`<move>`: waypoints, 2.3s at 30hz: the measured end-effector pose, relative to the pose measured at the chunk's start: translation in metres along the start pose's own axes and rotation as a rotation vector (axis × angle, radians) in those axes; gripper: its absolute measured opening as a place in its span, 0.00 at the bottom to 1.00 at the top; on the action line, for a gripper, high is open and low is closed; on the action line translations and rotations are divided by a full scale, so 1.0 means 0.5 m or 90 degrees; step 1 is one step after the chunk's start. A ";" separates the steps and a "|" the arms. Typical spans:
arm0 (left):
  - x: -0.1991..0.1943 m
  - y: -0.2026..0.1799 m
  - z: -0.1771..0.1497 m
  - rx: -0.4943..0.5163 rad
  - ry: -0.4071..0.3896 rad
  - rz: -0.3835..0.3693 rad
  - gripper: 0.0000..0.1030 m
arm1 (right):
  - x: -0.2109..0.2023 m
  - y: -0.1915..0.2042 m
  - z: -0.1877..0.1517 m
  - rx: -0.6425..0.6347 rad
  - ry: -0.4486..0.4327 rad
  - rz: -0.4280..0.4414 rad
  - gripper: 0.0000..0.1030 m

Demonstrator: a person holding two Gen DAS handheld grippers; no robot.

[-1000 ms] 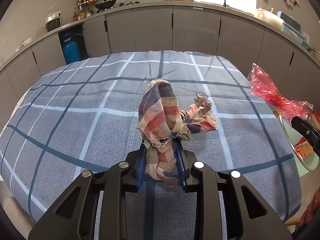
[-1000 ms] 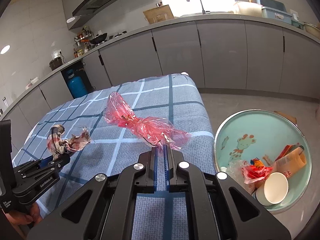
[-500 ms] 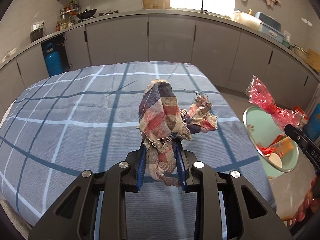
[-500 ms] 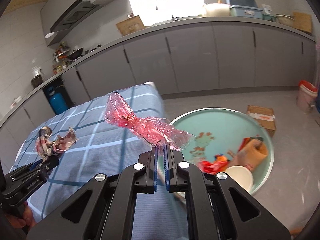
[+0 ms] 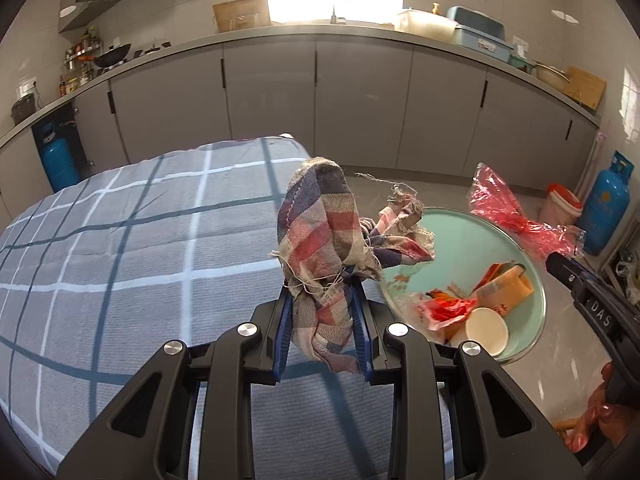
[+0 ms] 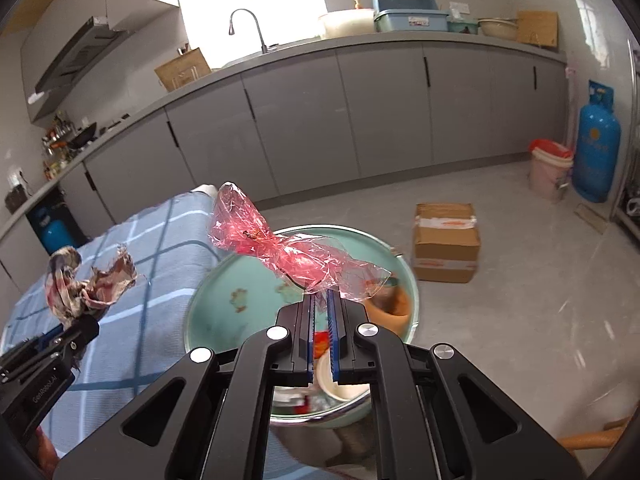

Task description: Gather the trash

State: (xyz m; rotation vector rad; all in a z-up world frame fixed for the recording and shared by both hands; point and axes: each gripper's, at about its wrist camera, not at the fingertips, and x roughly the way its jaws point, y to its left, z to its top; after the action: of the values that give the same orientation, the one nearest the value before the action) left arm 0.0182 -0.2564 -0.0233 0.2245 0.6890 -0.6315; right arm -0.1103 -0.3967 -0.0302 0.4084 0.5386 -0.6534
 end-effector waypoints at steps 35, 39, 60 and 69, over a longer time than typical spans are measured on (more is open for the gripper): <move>0.129 -0.101 0.003 0.040 0.052 -0.026 0.64 | 0.106 -0.068 -0.002 0.039 0.075 -0.048 0.57; 0.120 -0.091 0.002 0.037 0.043 -0.019 0.70 | 0.100 -0.077 0.000 0.062 0.067 -0.032 0.62; 0.015 0.032 -0.039 -0.011 0.013 0.030 0.94 | 0.050 -0.017 -0.022 0.050 0.048 0.006 0.79; -0.054 0.138 -0.087 -0.045 0.010 0.064 0.95 | -0.001 0.080 -0.074 -0.049 0.025 0.017 0.89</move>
State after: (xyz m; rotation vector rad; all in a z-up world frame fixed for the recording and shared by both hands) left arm 0.0214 -0.1721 -0.0394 0.1972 0.7102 -0.5088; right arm -0.0966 -0.3485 -0.0513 0.3559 0.5937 -0.5984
